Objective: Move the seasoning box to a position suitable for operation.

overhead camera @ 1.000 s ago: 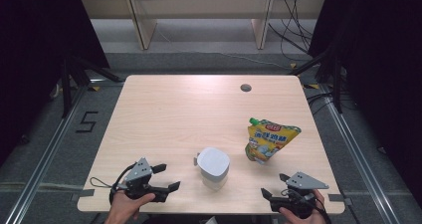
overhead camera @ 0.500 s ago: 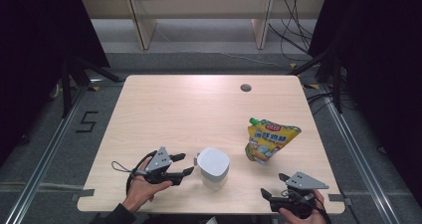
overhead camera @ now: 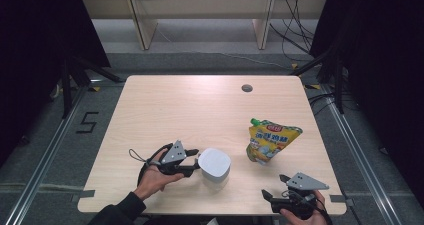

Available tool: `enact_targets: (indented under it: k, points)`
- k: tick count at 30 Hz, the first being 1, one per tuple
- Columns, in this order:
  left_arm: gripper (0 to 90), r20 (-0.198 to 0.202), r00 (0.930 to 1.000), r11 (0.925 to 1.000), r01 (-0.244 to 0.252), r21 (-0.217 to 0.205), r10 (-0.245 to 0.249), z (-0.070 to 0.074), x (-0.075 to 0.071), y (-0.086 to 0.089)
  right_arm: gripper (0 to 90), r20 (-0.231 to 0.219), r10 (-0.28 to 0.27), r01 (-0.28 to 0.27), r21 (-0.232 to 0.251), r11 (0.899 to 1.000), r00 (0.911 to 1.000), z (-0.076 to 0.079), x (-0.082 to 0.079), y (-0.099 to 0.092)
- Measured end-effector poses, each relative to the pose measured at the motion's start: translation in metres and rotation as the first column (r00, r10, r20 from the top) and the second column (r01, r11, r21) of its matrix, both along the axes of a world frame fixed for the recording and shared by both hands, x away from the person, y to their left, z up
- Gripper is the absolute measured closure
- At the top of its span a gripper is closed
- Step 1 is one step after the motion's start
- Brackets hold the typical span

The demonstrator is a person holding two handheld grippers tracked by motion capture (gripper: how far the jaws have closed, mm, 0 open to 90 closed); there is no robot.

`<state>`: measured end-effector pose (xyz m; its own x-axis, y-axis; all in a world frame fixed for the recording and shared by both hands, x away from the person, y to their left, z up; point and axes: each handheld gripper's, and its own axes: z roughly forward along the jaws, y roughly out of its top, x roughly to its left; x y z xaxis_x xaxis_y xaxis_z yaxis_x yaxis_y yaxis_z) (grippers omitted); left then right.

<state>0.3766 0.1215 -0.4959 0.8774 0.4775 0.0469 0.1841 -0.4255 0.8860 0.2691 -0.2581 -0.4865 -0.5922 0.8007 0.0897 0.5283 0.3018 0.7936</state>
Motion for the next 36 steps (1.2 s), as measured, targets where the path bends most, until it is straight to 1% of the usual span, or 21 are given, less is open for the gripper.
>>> enact_targets:
  k: [4, 6, 7, 8, 9, 10, 11, 12, 14, 16, 18, 19, 20, 22, 24, 26, 29, 32, 34, 35, 36]
  points:
    - [60.9, -0.005, 0.9999, 0.9999, 0.013, -0.004, -0.013, -0.001, 0.001, -0.003, 19.0, 0.021, 0.003, -0.003, -0.012, 1.000, 0.9998, 0.000, 0.001, 0.000]
    - [63.7, -0.001, 0.9998, 0.9998, 0.020, 0.005, -0.020, -0.002, 0.003, -0.004, 19.3, 0.004, 0.005, -0.005, 0.002, 1.000, 1.0000, 0.000, 0.000, 0.001]
    - [65.7, -0.011, 0.9997, 0.9997, 0.022, -0.011, -0.022, -0.003, 0.002, -0.005, 19.3, 0.004, 0.006, -0.006, 0.003, 1.000, 1.0000, 0.000, 0.000, 0.001]
    - [68.2, -0.011, 0.9997, 0.9997, 0.022, -0.011, -0.022, -0.003, 0.002, -0.005, 19.3, 0.021, 0.006, -0.006, -0.005, 1.000, 0.9997, 0.000, 0.000, 0.000]
    - [70.6, 0.002, 0.9993, 0.9992, 0.038, -0.009, -0.038, -0.002, 0.003, -0.003, 19.4, 0.022, 0.006, -0.006, -0.006, 1.000, 0.9997, 0.000, 0.000, 0.000]
    - [71.6, 0.010, 0.9997, 0.9996, 0.025, -0.011, -0.025, -0.002, 0.001, -0.003, 19.4, 0.028, 0.005, -0.004, -0.012, 1.000, 0.9996, 0.000, 0.000, 0.000]
    - [72.3, 0.037, 0.9987, 0.9994, 0.034, 0.011, -0.035, -0.002, 0.001, -0.003, 19.4, 0.006, -0.011, 0.011, 0.001, 1.000, 0.9999, 0.000, -0.002, 0.002]
    - [72.8, 0.037, 0.9987, 0.9994, 0.034, 0.011, -0.035, -0.002, 0.001, -0.003, 19.4, 0.008, -0.007, 0.007, 0.001, 1.000, 0.9999, 0.000, -0.001, 0.002]
    - [73.0, 0.027, 0.9993, 0.9997, 0.024, -0.004, -0.024, -0.003, 0.000, -0.002, 19.4, 0.016, 0.011, -0.011, -0.017, 1.000, 0.9998, 0.000, 0.000, 0.001]
    - [73.0, 0.023, 0.9996, 0.9998, 0.015, -0.014, -0.015, -0.003, -0.002, -0.001, 19.4, 0.000, 0.011, -0.011, -0.003, 1.000, 0.9999, 0.000, -0.001, 0.002]
    - [72.8, 0.028, 0.9994, 0.9998, 0.021, -0.005, -0.021, -0.003, -0.003, 0.002, 19.5, 0.017, 0.011, -0.010, -0.017, 1.000, 0.9998, 0.000, -0.001, 0.001]
    - [72.6, 0.006, 0.9999, 0.9997, 0.012, -0.022, -0.011, -0.004, -0.005, 0.003, 19.5, 0.018, 0.011, -0.010, -0.018, 1.000, 0.9998, 0.000, -0.001, 0.001]
    - [72.3, 0.002, 1.0000, 0.9998, 0.003, -0.019, -0.003, -0.003, -0.007, 0.005, 19.4, 0.018, 0.009, -0.009, -0.015, 1.000, 0.9998, 0.001, -0.001, 0.001]
    - [71.8, 0.009, 0.9999, 0.9998, 0.010, -0.018, -0.010, -0.003, -0.009, 0.007, 19.4, 0.017, 0.011, -0.010, -0.018, 1.000, 0.9998, 0.000, -0.001, 0.001]
    - [70.9, -0.030, 0.9995, 0.9995, -0.013, -0.030, 0.012, -0.002, -0.016, 0.011, 19.5, 0.018, 0.012, -0.011, -0.017, 1.000, 0.9998, 0.000, -0.001, 0.001]
    - [70.3, -0.029, 0.9995, 0.9997, -0.011, -0.021, 0.010, -0.001, -0.020, 0.014, 19.5, 0.017, 0.014, -0.013, -0.014, 1.000, 0.9998, 0.000, -0.001, 0.001]
    - [69.1, -0.060, 0.9982, 0.9995, -0.009, -0.030, 0.007, -0.001, -0.027, 0.020, 19.6, 0.015, 0.016, -0.016, -0.013, 1.000, 0.9998, 0.000, -0.001, 0.001]
    - [68.0, -0.071, 0.9975, 0.9992, -0.007, -0.040, 0.005, -0.001, -0.034, 0.024, 19.9, -0.001, 0.018, -0.018, 0.000, 1.000, 0.9998, 0.001, -0.001, 0.003]
    - [67.6, -0.083, 0.9965, 0.9991, -0.007, -0.041, 0.004, -0.001, -0.037, 0.027, 19.9, 0.018, 0.016, -0.016, -0.009, 1.000, 0.9997, 0.000, -0.001, 0.003]
    - [67.5, -0.085, 0.9963, 0.9991, 0.007, -0.043, -0.011, -0.001, -0.038, 0.028, 20.0, -0.007, -0.002, 0.002, 0.006, 1.000, 1.0000, 0.000, -0.003, 0.005]
    - [67.5, -0.070, 0.9974, 0.9990, 0.014, -0.044, -0.017, -0.001, -0.038, 0.029, 20.0, 0.026, 0.018, -0.018, -0.022, 1.000, 0.9995, 0.000, -0.001, 0.003]
